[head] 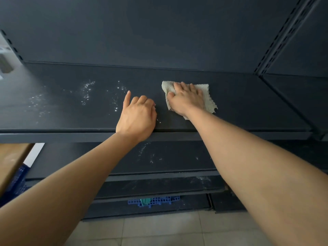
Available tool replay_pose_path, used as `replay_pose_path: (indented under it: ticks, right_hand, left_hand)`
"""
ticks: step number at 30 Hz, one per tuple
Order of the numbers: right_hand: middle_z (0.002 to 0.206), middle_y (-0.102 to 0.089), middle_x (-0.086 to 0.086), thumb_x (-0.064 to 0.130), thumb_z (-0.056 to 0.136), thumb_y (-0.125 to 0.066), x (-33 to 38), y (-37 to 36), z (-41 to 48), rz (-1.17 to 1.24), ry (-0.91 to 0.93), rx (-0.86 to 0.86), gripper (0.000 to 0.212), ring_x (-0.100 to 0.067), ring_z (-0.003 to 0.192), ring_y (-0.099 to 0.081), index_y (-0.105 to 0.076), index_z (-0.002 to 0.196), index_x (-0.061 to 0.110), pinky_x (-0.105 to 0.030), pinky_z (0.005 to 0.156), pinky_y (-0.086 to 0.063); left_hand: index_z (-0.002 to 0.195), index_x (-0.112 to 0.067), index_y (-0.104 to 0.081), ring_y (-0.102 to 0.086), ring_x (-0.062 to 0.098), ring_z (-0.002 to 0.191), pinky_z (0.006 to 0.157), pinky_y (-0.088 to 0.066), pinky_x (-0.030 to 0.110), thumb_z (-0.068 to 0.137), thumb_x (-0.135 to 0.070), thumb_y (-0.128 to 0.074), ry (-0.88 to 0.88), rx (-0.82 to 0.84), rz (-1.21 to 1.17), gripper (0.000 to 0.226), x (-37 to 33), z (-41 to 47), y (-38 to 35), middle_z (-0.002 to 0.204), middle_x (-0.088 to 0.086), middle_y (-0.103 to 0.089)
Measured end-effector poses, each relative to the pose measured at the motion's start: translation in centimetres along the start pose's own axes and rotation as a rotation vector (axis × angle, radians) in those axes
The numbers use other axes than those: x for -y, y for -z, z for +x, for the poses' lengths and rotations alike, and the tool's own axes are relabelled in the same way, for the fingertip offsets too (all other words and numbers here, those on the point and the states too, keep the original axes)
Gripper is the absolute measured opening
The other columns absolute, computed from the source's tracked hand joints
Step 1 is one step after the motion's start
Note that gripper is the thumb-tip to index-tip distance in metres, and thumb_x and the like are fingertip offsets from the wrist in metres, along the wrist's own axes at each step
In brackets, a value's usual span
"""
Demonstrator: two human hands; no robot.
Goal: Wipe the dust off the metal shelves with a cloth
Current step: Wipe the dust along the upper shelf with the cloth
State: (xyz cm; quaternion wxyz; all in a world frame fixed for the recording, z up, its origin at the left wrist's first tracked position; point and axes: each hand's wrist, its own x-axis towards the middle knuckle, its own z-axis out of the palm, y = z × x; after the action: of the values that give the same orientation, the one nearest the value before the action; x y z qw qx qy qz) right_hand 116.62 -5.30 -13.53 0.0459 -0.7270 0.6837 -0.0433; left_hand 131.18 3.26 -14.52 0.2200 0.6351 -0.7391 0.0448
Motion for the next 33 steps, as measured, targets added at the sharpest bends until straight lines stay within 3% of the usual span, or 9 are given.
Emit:
replay_pose_path:
  ticks: [11,24,33]
  right_hand:
    - [0.159,-0.020,-0.003,0.040,0.096,-0.020,1.9,-0.4,4.8,-0.007,0.103,-0.010,0.058,-0.028,0.146,-0.013,-0.022,0.150,0.022,-0.045,0.115,-0.010]
    - [0.162,-0.007,0.001,0.045,0.098,-0.016,0.9,-0.3,-0.9,0.005,0.137,0.020,0.058,-0.025,0.148,-0.002,-0.012,0.153,0.028,-0.046,0.118,-0.002]
    - [0.162,-0.005,-0.002,0.043,0.098,-0.015,9.7,-1.0,-5.7,0.007,0.072,0.044,0.059,-0.029,0.148,0.001,-0.010,0.153,0.024,-0.050,0.117,-0.001]
  left_hand:
    - [0.107,-0.009,-0.059,-0.052,0.028,0.100,0.116,-0.009,0.042,0.090,-0.022,-0.030,0.026,-0.025,-0.008,0.036,0.1,0.1,-0.3,0.101,0.007,-0.059]
    - [0.106,-0.006,-0.059,-0.055,0.029,0.099,0.114,-0.012,0.034,0.092,-0.014,-0.035,-0.016,-0.091,-0.142,0.029,0.6,-0.5,0.3,0.101,0.011,-0.061]
    - [0.106,-0.002,-0.059,-0.053,0.035,0.094,0.113,-0.019,0.043,0.092,-0.006,-0.041,0.007,-0.120,-0.065,0.024,8.1,-5.0,4.0,0.096,0.015,-0.060]
